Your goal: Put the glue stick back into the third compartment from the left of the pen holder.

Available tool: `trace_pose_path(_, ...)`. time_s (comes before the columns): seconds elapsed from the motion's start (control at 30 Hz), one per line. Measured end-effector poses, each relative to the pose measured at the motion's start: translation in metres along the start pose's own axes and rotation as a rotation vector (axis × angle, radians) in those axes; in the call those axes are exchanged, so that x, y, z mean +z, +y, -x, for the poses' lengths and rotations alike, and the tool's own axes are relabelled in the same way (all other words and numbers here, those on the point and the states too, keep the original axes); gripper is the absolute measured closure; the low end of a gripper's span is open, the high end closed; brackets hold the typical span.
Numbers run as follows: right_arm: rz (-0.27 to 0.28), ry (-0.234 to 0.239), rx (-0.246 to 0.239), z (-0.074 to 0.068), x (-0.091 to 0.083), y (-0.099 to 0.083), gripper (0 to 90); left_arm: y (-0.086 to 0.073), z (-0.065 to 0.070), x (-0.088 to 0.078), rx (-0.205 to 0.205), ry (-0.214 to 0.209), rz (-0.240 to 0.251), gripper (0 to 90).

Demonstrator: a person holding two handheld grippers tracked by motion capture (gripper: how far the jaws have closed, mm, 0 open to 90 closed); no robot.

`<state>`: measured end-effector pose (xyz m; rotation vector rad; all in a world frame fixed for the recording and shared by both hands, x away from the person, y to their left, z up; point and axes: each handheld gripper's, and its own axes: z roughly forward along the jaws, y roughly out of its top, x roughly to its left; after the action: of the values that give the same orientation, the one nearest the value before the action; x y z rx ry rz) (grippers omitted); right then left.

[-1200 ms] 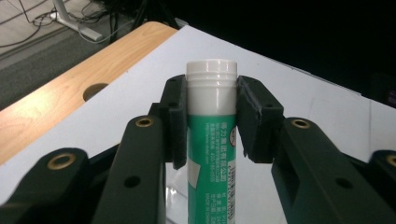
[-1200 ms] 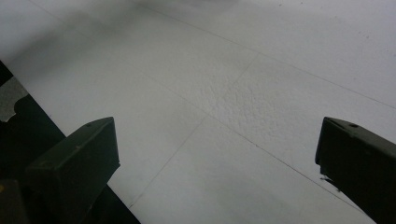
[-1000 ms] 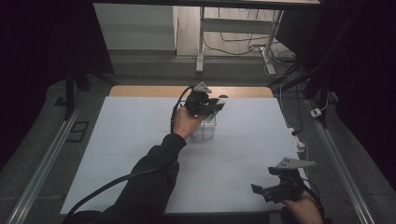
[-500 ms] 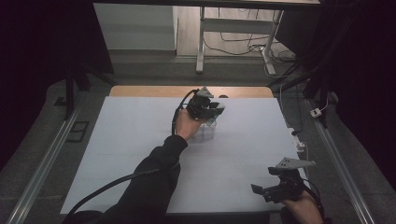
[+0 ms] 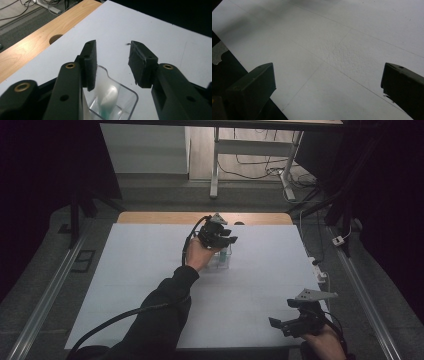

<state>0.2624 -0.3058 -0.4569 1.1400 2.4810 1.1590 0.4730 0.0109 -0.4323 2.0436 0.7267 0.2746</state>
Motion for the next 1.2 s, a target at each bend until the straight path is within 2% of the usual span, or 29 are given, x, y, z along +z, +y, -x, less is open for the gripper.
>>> trace_pose_path(0.3,-0.001,-0.006,-0.001,0.0,0.0,0.0,0.0,0.0,0.002,-0.013,-0.025,-0.021,-0.024,40.6)
trace_pose_path(0.47,-0.002,-0.007,-0.002,0.0,0.0,0.0,0.0,-0.003,0.003,-0.02,-0.034,-0.049,-0.041,31.7)
trace_pose_path(0.7,-0.002,-0.005,-0.001,0.0,0.0,0.0,0.0,-0.008,0.009,-0.03,-0.012,-0.068,-0.067,21.1)
trace_pose_path(0.77,-0.002,-0.005,0.0,-0.001,0.0,0.0,0.0,-0.01,0.01,-0.033,-0.009,-0.062,-0.082,17.3)
trace_pose_path(1.1,-0.005,-0.006,0.0,-0.001,0.001,0.0,0.0,-0.022,0.01,-0.047,-0.042,-0.088,-0.098,9.7)
trace_pose_path(1.2,-0.006,-0.006,0.0,-0.001,0.001,0.0,0.0,-0.027,0.011,-0.052,-0.041,-0.097,-0.101,7.5)
